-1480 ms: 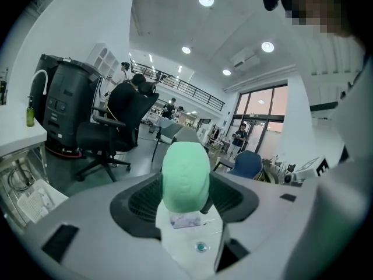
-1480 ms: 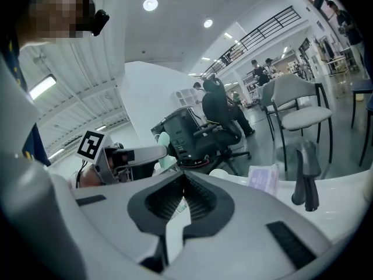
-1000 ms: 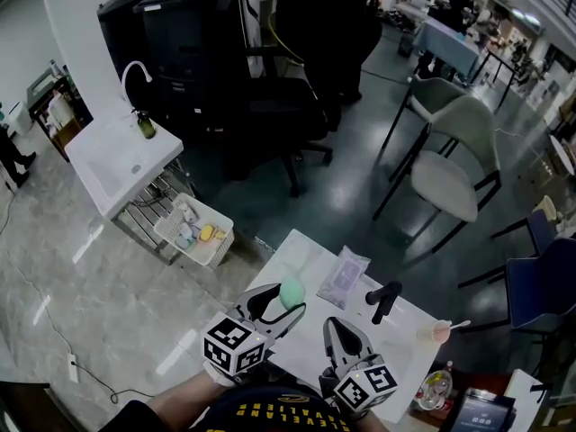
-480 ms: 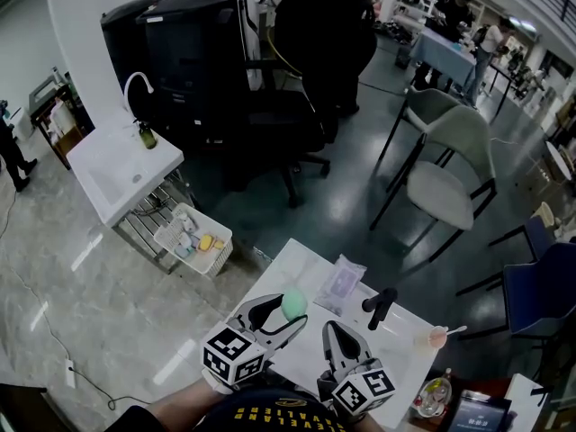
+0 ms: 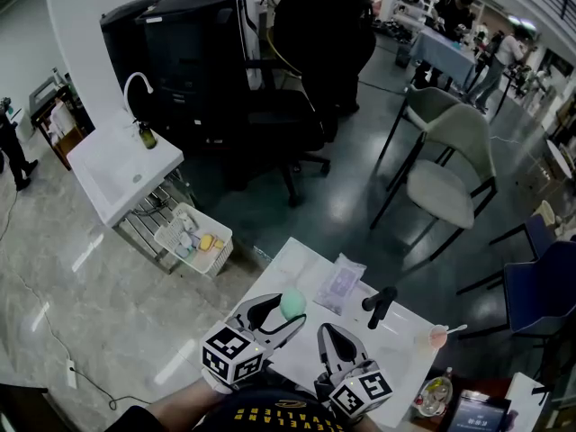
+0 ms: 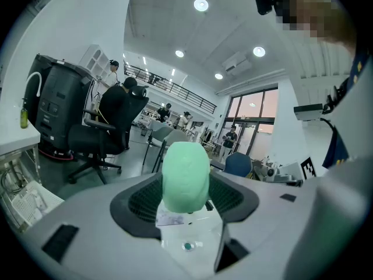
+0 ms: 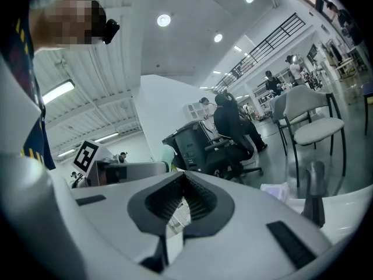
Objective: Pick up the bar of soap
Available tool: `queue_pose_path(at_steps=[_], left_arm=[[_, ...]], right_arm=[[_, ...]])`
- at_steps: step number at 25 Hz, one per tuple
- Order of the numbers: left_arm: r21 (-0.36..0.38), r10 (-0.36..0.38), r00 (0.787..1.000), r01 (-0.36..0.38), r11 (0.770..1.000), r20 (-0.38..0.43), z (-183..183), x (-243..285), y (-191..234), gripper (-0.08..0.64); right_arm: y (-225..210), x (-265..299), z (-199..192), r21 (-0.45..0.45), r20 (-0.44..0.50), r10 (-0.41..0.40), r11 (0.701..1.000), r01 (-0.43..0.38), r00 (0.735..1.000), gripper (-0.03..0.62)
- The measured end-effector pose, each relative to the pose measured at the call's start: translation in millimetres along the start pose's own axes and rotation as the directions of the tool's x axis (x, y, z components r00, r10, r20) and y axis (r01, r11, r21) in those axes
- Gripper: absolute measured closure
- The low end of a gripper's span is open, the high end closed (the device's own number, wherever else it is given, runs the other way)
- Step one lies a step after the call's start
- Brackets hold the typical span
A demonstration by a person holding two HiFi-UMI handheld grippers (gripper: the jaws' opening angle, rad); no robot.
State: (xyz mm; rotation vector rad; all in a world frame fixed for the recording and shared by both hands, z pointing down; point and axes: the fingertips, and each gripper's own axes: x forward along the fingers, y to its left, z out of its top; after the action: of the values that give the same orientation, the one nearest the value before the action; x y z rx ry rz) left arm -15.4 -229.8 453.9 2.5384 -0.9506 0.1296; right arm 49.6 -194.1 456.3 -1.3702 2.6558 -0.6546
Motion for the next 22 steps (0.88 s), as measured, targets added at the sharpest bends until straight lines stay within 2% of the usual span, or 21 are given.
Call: queue_pose_path(at_steps=[22], left_arm=[[-0.017, -0.006, 1.000, 0.006, 1.000, 0.001, -2.6, 3.7, -3.8, 0.296]], right_arm=[[-1.1, -6.5, -7.4, -0.006, -0.021, -0.006, 1.000, 0.006, 1.000, 0.583]])
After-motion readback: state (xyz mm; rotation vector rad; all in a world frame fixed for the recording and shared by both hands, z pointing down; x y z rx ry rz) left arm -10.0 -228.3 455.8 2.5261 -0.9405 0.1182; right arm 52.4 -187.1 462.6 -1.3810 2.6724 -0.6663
